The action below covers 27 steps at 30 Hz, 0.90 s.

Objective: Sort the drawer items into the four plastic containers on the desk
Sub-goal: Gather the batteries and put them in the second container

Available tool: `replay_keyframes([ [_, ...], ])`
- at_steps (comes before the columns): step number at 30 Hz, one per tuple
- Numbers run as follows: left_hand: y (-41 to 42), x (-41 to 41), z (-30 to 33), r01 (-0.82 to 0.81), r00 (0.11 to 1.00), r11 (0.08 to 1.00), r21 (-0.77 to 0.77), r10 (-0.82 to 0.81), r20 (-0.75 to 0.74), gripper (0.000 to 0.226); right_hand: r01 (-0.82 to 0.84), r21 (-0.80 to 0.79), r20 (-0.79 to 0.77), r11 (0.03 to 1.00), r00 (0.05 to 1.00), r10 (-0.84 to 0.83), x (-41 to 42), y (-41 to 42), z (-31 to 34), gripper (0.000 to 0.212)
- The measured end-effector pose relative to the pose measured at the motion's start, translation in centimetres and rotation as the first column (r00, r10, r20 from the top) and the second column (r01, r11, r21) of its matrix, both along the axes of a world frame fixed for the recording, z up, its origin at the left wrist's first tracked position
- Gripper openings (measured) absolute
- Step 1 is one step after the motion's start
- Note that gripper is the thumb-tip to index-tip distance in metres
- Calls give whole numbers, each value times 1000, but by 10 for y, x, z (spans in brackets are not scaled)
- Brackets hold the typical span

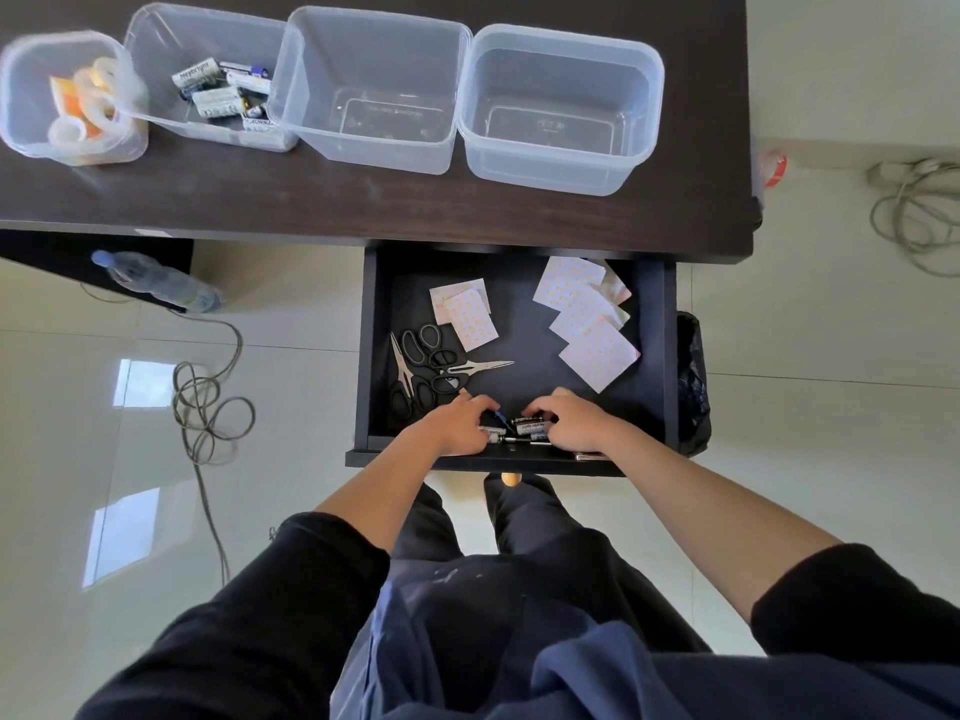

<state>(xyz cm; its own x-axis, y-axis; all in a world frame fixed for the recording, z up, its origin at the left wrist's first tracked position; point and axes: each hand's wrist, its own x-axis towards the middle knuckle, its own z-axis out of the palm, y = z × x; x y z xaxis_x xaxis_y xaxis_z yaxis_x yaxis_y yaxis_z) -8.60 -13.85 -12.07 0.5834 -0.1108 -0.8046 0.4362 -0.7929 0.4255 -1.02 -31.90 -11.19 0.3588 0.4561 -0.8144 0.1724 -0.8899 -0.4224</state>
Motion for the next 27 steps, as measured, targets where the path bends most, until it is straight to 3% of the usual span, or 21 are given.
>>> replay_keyframes([
  [9, -1, 1, -7, -44, 998, 999, -16, 43, -45, 31, -27, 45, -66, 999, 997, 30, -9, 19, -2, 45],
  [15, -2, 1, -6, -43, 997, 999, -10, 42, -71, 28, -99, 20, -26, 995, 995, 99, -11, 28, -10, 22],
  [21, 1, 2, -5, 41, 996, 999, -32, -44, -83, 25, -159, -3, -10, 987, 987, 159, -14, 35, -10, 32],
  [27, 6, -1, -4, -39, 998, 997, -73, 36, -51, 18, -85, 83, -37, 993, 995, 88, -12, 24, -9, 25],
])
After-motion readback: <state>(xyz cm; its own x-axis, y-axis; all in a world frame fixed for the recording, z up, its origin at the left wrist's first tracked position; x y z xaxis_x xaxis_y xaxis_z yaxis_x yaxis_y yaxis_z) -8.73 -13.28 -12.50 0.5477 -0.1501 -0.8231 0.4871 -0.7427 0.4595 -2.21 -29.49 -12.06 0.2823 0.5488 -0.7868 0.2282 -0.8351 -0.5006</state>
